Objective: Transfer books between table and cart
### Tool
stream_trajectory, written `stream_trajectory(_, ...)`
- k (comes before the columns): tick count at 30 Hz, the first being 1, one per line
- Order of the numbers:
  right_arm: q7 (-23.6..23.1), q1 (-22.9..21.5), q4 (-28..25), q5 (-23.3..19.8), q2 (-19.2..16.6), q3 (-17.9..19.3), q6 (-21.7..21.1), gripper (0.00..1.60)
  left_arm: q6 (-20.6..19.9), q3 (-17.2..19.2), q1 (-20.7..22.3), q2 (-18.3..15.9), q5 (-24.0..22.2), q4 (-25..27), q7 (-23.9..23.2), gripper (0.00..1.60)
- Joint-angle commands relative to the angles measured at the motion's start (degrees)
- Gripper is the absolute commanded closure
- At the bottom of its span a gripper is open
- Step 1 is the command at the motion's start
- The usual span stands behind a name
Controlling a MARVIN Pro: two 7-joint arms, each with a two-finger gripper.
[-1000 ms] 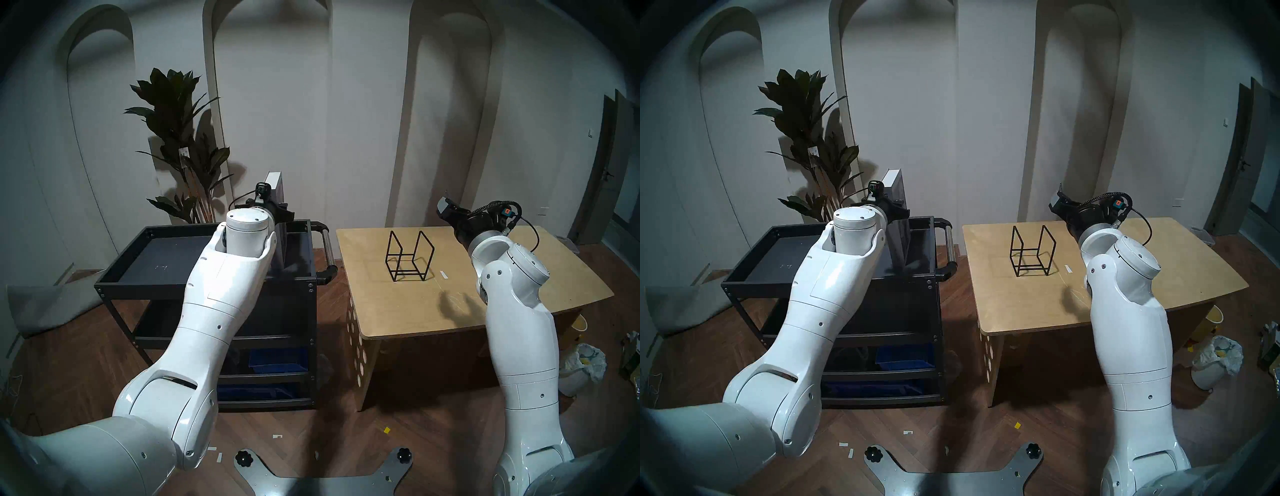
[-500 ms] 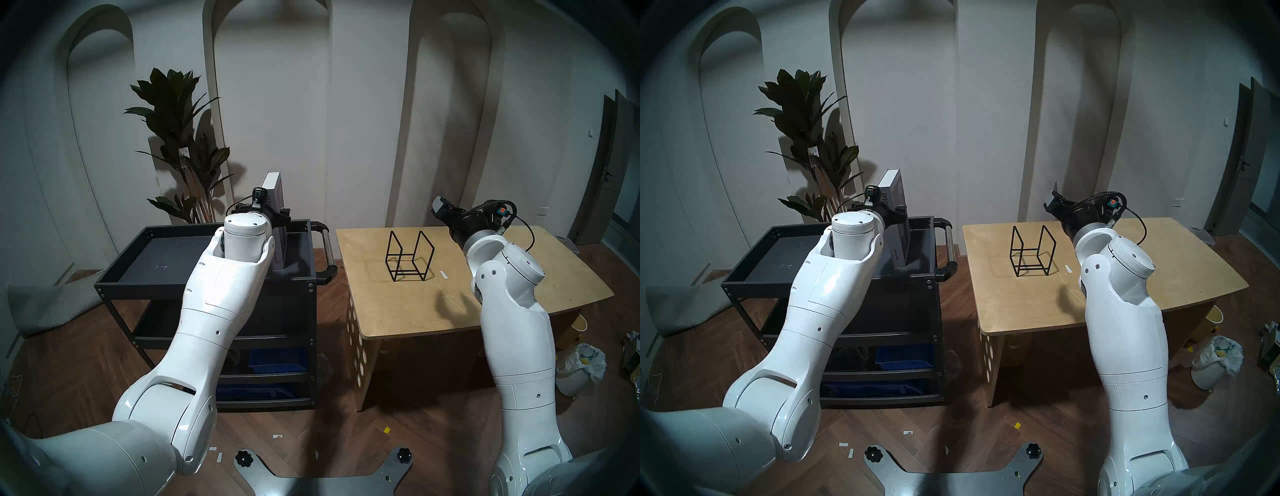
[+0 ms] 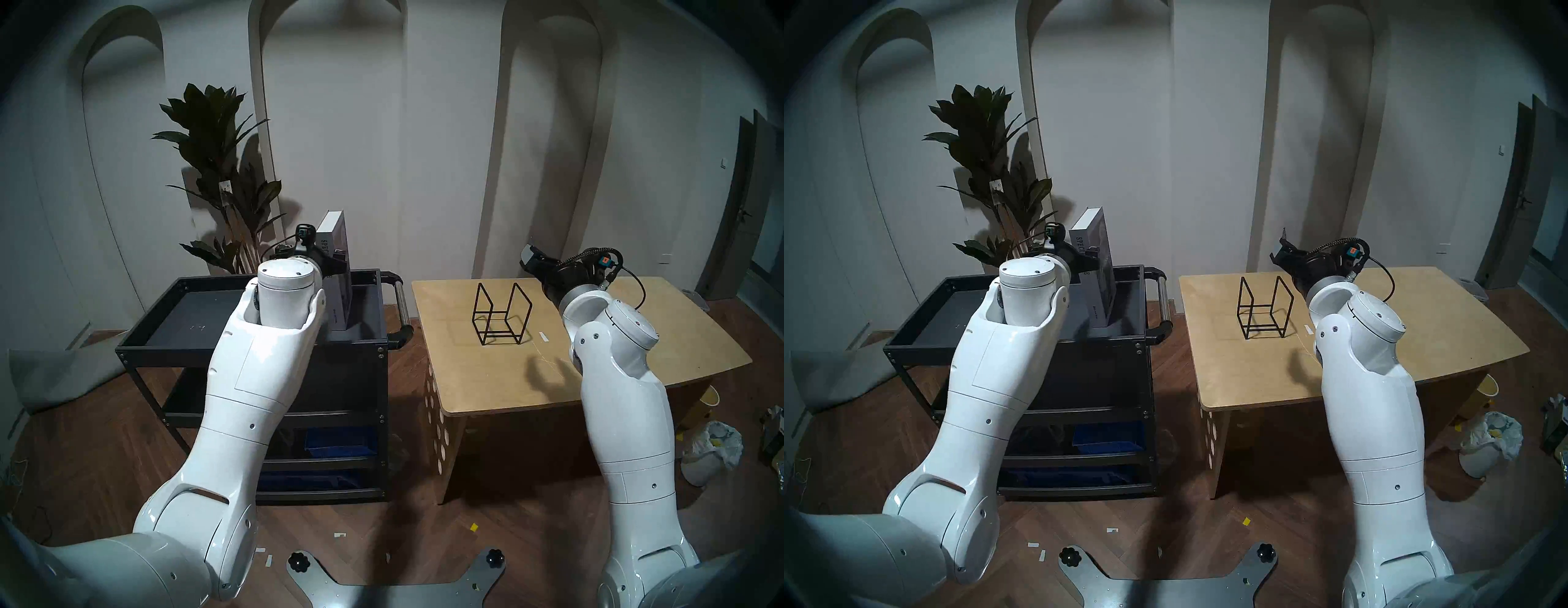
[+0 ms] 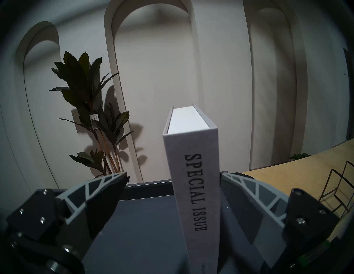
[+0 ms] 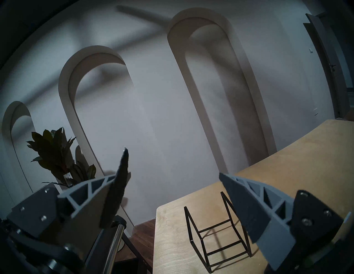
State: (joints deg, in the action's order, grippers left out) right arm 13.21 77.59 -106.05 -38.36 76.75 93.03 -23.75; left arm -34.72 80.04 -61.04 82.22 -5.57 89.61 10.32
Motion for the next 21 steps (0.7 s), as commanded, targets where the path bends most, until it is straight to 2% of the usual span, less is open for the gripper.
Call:
stream_trajectory(1,-0.6,-0.6,-0.3,0.1,0.3,-0.9,0.6,0.00,1.0,1.6,-3.0,-1.6,-0.5,6.4,-0.4,0.00)
stream_trajectory(7,-1.7,-0.2,0.7,0.5,0.7,-2.2,1.8,0.00,2.6,2.8,-8.2,-3.1,-0.8,11.2,-0.3,0.00)
stream_trajectory(12,-1.9,-0.5,1.3,1.1,0.7,-3.0,2.2,0.00,4.3,4.3,-10.5,-4.1,-2.2,15.0,-1.9,0.00)
stream_trajectory(15,-2.0,-0.7,1.7,1.6,0.7,-3.4,2.7,0.00,4.2,5.6,-13.4,-5.2,-3.1,18.4,-3.0,0.00)
stream_trajectory(17,-2.0,-0.7,1.8,1.7,0.8,-3.6,2.8,0.00,4.5,6.0,-13.5,-5.5,-3.7,17.8,-3.8,0.00)
stream_trajectory(18,-2.3,-0.7,2.2,2.1,0.8,-3.9,3.4,0.00,5.2,7.2,-16.1,-6.6,-5.3,19.7,-5.9,0.00)
stream_trajectory(21,-2.8,-0.7,2.8,2.3,1.0,-4.2,4.6,0.00,6.3,8.1,-19.1,-8.1,-5.8,22.2,-7.5,0.00)
